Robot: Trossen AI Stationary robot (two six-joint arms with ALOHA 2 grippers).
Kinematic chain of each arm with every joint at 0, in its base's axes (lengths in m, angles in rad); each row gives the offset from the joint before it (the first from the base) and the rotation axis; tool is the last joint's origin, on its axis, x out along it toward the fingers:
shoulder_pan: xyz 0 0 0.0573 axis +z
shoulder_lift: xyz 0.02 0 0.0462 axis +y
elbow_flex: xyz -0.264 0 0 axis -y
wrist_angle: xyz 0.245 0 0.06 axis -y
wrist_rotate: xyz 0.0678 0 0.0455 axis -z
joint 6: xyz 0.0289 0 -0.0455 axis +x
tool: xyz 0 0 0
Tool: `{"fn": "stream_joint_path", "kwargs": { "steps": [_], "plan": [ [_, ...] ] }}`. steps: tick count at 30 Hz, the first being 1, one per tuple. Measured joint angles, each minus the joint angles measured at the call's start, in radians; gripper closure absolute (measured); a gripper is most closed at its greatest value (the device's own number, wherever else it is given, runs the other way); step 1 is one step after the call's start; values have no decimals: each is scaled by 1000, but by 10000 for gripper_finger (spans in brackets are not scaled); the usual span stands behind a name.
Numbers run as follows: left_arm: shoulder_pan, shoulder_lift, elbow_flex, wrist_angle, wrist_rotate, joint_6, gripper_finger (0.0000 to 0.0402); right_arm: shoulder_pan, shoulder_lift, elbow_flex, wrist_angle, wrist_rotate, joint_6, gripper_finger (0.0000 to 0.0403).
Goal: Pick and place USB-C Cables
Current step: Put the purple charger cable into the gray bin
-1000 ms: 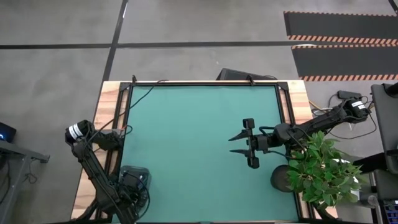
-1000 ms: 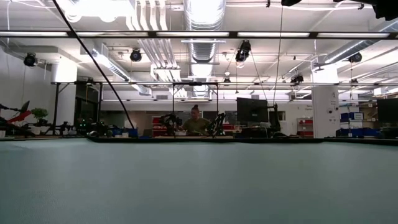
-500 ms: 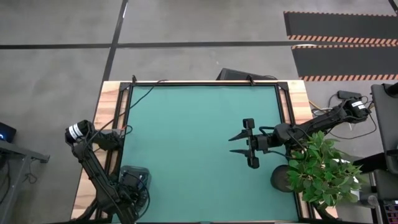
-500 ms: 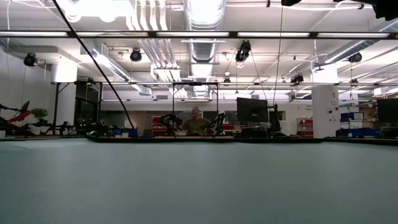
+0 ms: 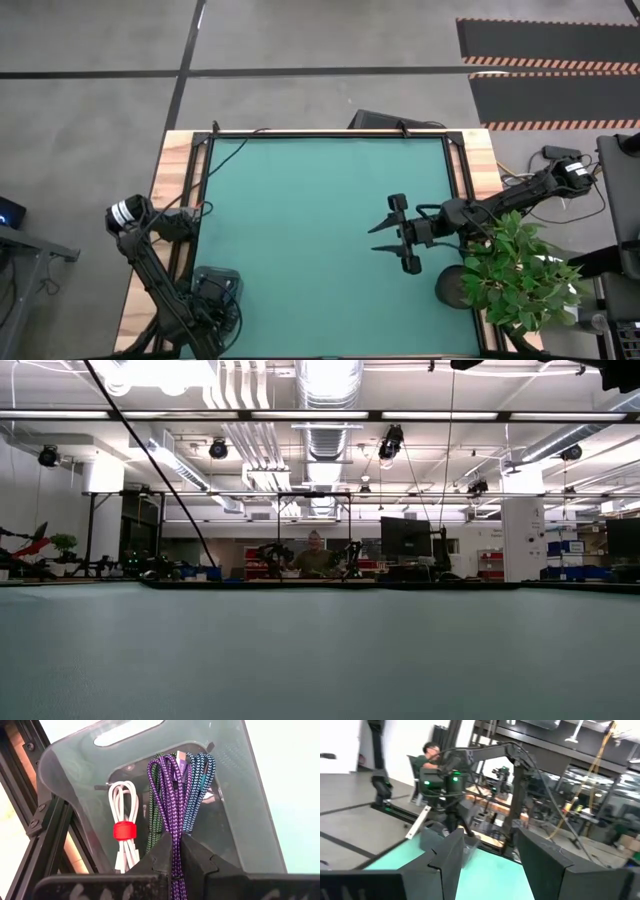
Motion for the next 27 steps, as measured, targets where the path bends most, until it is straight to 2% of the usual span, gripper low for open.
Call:
{"fn": "stream_joint_path", "kwargs": {
  "steps": [6,11,14,19,22,27],
  "plan": [
    [0,2,-2,-1,-1,2,391,-1,0,0,-3,-1,46,227],
    [0,2,-3,-3,-1,2,391,-2,-1,0,-28,81,56,227],
    [1,2,-5,-3,-1,1,391,-3,-1,0,-43,86,56,227],
    [4,2,-7,-2,-1,1,391,-3,-3,0,121,108,49,227],
    [5,2,-11,-2,-1,0,391,-3,-4,0,174,186,5,227],
    [7,2,-16,-1,-1,0,391,-18,-3,0,184,397,-72,227]
  ]
}}
